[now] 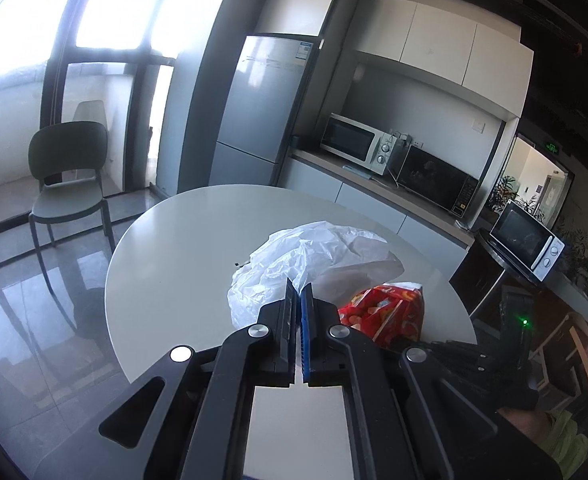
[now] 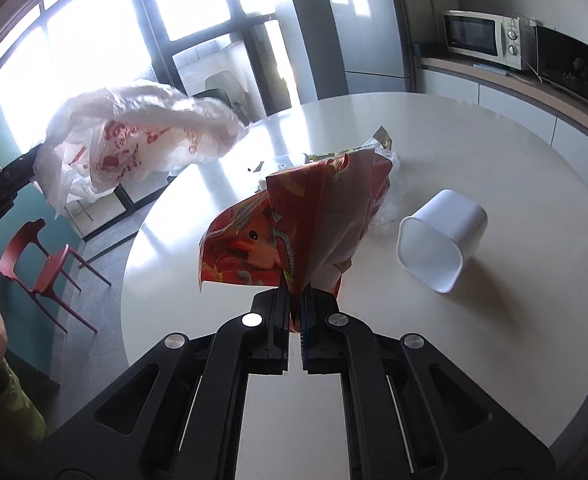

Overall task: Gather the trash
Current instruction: 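Carry the white bag and red snack bag down over the blue wastebasket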

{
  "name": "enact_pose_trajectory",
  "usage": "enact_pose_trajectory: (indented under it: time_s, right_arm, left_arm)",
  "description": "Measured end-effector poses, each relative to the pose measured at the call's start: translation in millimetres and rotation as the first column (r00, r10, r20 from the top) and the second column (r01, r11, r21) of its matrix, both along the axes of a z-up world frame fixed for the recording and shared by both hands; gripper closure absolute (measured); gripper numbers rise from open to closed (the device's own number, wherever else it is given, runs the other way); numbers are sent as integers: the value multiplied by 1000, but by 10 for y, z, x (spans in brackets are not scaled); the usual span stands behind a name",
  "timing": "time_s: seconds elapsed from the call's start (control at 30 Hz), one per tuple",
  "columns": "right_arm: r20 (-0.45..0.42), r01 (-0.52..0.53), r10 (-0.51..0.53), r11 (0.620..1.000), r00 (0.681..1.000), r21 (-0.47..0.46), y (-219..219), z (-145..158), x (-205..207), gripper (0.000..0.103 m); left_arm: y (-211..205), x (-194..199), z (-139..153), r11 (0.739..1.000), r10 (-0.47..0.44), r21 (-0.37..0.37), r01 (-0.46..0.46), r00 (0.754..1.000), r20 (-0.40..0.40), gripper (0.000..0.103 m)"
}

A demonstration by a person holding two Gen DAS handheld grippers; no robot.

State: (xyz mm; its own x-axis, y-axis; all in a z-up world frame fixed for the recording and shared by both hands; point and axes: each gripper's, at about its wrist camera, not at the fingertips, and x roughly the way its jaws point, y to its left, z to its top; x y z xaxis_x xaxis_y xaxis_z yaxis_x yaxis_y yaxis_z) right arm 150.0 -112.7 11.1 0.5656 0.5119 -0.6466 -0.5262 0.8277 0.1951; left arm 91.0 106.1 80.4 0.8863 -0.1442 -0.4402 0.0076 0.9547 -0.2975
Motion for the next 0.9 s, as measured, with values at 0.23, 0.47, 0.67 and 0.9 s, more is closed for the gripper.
enact_pose_trajectory:
  time_s: [0.23,0.47,0.67,0.9]
  right_arm:
    - [61,5,-5,1000,998,9,-309,215,-384,100]
    - [101,21,-21,1000,995,0,-620,345,-688,100]
    - [132,34,-34,999,991,1,-838,427,-890,100]
    - [153,-1,5,1000,988,-26,-944,445,-1294,100]
  left_arm:
    - [-104,-334,14,1000,25,3,-25,1000,7,102]
    - [-185,-637,124,1000,27,14,-28,999,32,102]
    - [-309,-895,152,999,30,28,-31,999,44,102]
    - [-452,-1234,80,998,19,61,-20,1000,22,102]
